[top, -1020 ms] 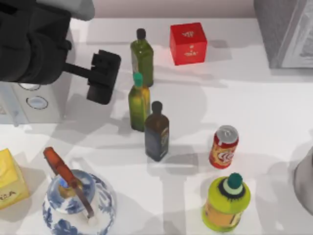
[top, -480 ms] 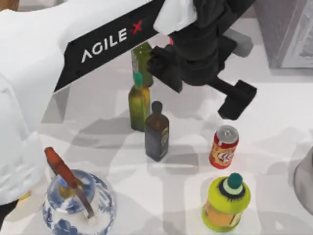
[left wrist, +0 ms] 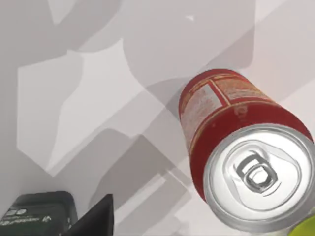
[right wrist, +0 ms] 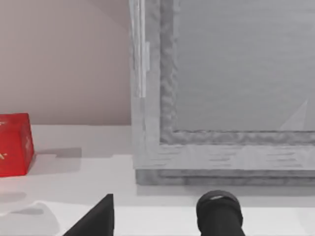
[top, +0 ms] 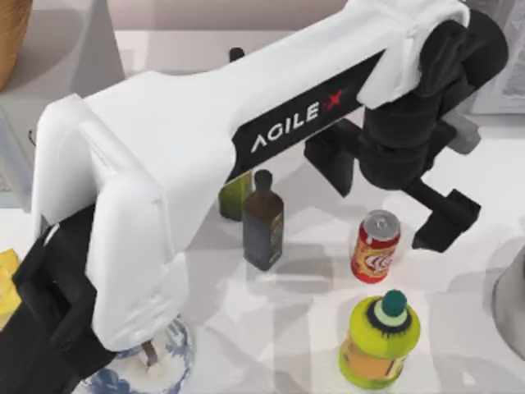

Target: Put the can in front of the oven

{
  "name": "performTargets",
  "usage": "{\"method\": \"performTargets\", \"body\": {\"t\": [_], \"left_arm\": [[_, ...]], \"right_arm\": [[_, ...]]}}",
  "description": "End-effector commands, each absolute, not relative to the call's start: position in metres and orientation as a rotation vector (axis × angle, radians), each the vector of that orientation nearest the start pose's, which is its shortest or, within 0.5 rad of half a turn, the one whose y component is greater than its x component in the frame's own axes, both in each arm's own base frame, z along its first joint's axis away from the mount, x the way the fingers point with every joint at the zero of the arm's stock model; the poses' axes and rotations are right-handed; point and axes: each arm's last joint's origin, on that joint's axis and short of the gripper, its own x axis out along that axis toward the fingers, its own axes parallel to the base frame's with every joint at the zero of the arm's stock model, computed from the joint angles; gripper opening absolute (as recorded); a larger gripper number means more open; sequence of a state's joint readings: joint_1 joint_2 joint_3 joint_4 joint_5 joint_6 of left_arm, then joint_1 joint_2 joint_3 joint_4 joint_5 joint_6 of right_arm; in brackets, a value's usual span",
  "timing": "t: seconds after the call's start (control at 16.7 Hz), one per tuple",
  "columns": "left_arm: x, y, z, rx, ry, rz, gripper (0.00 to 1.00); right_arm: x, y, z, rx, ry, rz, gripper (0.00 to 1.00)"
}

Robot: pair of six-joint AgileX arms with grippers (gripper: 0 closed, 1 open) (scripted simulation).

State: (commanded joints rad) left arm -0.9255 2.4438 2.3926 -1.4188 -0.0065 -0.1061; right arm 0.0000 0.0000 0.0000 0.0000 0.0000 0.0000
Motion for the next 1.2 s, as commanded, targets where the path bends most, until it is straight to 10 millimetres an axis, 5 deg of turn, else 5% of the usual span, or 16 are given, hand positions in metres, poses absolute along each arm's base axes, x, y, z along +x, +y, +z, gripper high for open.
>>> {"method": "performTargets", "body": {"t": [0.3,0.78,1.02,1.2], "left_arm": [[0.300,-0.383,0.217,0.587,1.384,-0.649,1.00],[0.302,-0.388,0.161,0.590,1.382,-0.651,1.00],[0.302,-0.388,0.159,0.590,1.383,-0.651,1.00],[0.302,-0.388,0.159,0.590,1.383,-0.651,0.77]], "right_arm": [[0.106,-0.001,0.160,0.000,0.000,0.000,1.00],[0.106,-0.001,0.160,0.000,0.000,0.000,1.00],[0.106,-0.001,0.160,0.000,0.000,0.000,1.00],[0.106,-0.001,0.160,0.000,0.000,0.000,1.00]]}}
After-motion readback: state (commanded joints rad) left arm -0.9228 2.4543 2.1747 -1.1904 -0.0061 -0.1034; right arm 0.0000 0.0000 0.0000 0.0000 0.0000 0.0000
